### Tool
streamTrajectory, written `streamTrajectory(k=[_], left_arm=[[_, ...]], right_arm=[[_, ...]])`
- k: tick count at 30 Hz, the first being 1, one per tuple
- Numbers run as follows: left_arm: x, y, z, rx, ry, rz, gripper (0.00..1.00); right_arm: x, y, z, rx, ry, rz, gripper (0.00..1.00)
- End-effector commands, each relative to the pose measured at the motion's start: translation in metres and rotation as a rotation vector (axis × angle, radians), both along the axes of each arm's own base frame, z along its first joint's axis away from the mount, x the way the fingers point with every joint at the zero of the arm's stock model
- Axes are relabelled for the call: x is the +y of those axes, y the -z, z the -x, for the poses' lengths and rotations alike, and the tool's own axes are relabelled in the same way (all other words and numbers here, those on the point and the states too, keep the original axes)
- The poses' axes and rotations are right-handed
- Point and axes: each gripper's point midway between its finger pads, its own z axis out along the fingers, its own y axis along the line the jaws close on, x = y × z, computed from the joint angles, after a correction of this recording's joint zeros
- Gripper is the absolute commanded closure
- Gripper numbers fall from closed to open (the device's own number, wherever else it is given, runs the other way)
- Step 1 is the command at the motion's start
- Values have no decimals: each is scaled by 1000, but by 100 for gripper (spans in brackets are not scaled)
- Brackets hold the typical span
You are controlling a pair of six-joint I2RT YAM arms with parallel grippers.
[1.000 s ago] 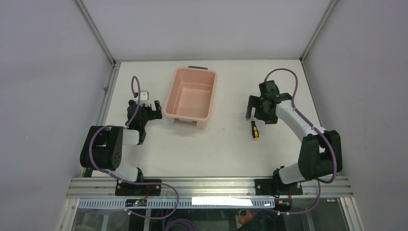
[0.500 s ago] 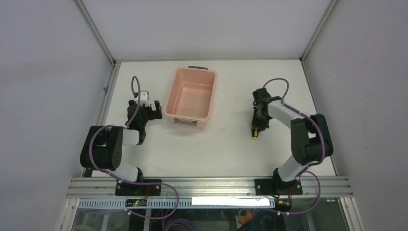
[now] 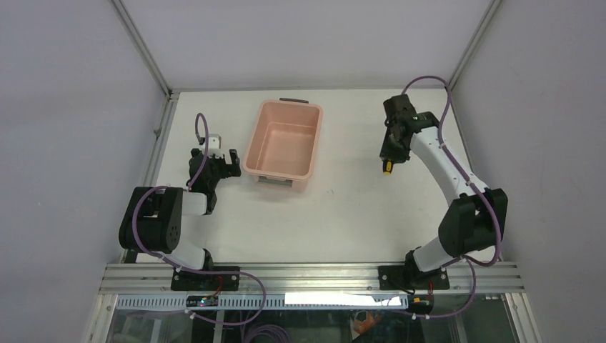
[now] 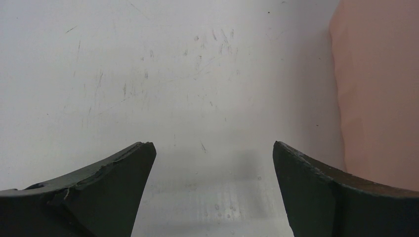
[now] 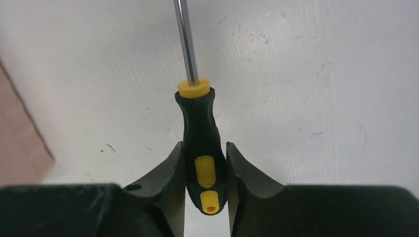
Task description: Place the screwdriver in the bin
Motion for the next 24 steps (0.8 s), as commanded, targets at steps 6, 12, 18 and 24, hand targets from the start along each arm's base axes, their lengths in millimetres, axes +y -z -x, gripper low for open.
streamTrajectory(k=[6, 12, 18, 24], left_arm=[[-5, -17, -4, -55, 10, 19, 1], [-5, -17, -4, -56, 10, 19, 1], [-5, -17, -4, -55, 10, 19, 1], [-5, -17, -4, -55, 11, 20, 1]], right_arm=[[3, -105, -12, -171, 42, -17, 100], [79, -146, -41, -256, -127, -166, 99], [194, -178, -60, -318, -384, -337, 100], [279, -177, -81, -387, -485, -474, 99]])
